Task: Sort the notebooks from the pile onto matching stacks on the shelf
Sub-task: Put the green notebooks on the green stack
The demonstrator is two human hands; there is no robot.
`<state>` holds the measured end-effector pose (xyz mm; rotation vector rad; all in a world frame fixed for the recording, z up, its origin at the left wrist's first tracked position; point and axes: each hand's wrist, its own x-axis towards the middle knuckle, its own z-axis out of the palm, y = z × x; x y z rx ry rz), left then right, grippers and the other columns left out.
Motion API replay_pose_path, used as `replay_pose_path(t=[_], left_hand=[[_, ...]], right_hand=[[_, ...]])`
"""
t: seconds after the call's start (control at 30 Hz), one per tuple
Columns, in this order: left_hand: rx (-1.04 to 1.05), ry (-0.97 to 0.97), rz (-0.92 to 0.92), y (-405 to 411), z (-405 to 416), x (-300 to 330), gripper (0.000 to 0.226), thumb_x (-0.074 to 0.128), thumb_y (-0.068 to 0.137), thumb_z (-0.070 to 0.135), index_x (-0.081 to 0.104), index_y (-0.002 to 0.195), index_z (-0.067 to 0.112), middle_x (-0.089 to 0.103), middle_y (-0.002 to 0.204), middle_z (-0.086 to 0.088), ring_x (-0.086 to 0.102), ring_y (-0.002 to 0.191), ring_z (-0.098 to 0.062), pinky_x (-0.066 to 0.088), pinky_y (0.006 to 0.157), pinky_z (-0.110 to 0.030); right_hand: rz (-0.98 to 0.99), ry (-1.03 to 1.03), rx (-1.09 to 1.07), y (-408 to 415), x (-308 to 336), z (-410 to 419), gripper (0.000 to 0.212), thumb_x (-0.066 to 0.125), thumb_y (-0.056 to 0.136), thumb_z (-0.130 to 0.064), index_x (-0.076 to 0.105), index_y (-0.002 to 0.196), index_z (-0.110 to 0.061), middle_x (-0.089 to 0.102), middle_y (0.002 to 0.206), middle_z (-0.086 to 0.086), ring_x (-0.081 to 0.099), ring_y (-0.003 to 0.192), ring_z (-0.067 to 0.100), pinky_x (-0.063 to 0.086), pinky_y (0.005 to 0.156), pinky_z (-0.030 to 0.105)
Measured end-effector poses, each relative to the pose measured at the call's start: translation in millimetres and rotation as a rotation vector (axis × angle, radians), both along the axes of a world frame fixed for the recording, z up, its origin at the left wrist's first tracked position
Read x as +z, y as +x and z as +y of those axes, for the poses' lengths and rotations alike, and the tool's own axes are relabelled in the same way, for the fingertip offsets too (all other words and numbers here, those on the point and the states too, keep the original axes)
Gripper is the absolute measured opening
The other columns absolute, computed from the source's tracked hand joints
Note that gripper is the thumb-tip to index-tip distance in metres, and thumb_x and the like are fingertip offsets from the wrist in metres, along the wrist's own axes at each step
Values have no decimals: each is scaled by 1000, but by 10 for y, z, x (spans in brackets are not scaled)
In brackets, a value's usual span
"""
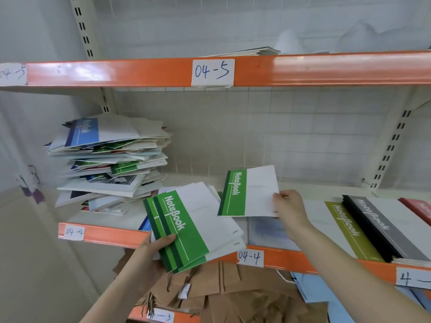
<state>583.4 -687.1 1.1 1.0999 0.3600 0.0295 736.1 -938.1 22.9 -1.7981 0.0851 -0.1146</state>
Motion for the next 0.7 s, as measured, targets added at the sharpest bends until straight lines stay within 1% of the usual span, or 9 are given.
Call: replay_pose_path(t=[0.07, 0.17, 0.2, 0.27, 0.37, 0.4, 0.5, 0.57, 0.7], left_hand=[[14, 6, 12, -158, 159, -52, 46, 62, 71, 7, 57, 117, 11, 72, 103, -15, 71, 84, -31, 57, 61, -38], [17, 10, 1, -405, 344, -127, 42, 58, 73, 7, 58, 115, 12, 72, 101, -17, 72, 76, -31, 58, 57, -37], [16, 2, -2, -472, 397, -140, 41, 57, 74, 7, 58, 114, 12, 72, 102, -17, 72, 75, -31, 59, 57, -38], [31, -16, -7, -575, 500, -153, 44, 59, 73, 9, 58, 117, 13, 71, 104, -18, 72, 74, -31, 59, 55, -39], [80, -11, 2, -638, 609, -154, 71, 85, 51, 19, 59, 117, 15, 71, 106, -17, 72, 75, -31, 58, 54, -39], [94, -8, 0, -648, 638, -161, 70, 85, 51, 19, 59, 116, 15, 71, 106, -17, 72, 75, -30, 58, 54, -39], [110, -48, -26, -643, 696, -168, 42, 58, 73, 10, 58, 114, 13, 73, 99, -15, 72, 71, -27, 58, 52, -36], [118, -41, -24, -631, 717, -194, 38, 55, 74, 9, 58, 112, 13, 73, 97, -14, 72, 70, -27, 58, 51, -36], [129, -20, -7, -625, 743, -219, 40, 56, 75, 10, 58, 114, 15, 71, 105, -16, 72, 75, -28, 59, 55, -38]], right_hand=[[-41, -62, -27, 64, -40, 64, 18, 40, 91, -2, 53, 82, 5, 52, 76, 14, 44, 63, 23, 28, 52, 25], [-71, -194, 20, 81, -82, 229, 16, 38, 93, -2, 53, 94, 5, 55, 79, 11, 49, 66, 21, 31, 44, 16], [-77, -223, 42, 73, -111, 295, 16, 39, 94, -2, 53, 100, 4, 57, 84, 12, 51, 72, 23, 33, 46, 15], [-61, -287, 83, 44, -171, 417, 24, 42, 95, -3, 47, 117, 6, 58, 99, 16, 55, 87, 28, 39, 61, 25], [-15, -501, 182, -6, -236, 520, 31, 48, 92, -6, 42, 121, 4, 59, 109, 18, 57, 99, 31, 41, 70, 30], [-9, -583, 207, -26, -239, 538, 31, 49, 92, -8, 44, 120, 2, 58, 112, 17, 57, 100, 31, 42, 72, 31], [-87, -798, 217, -95, -225, 575, 29, 49, 94, -12, 48, 121, -2, 50, 118, 16, 55, 101, 31, 43, 77, 32], [-202, -898, 247, -118, -252, 622, 30, 47, 94, -12, 51, 123, -5, 50, 121, 14, 52, 106, 28, 44, 85, 34], [-318, -983, 570, -212, -406, 788, 43, 44, 98, -22, 43, 139, -9, 44, 139, 9, 39, 128, 23, 32, 105, 30]])
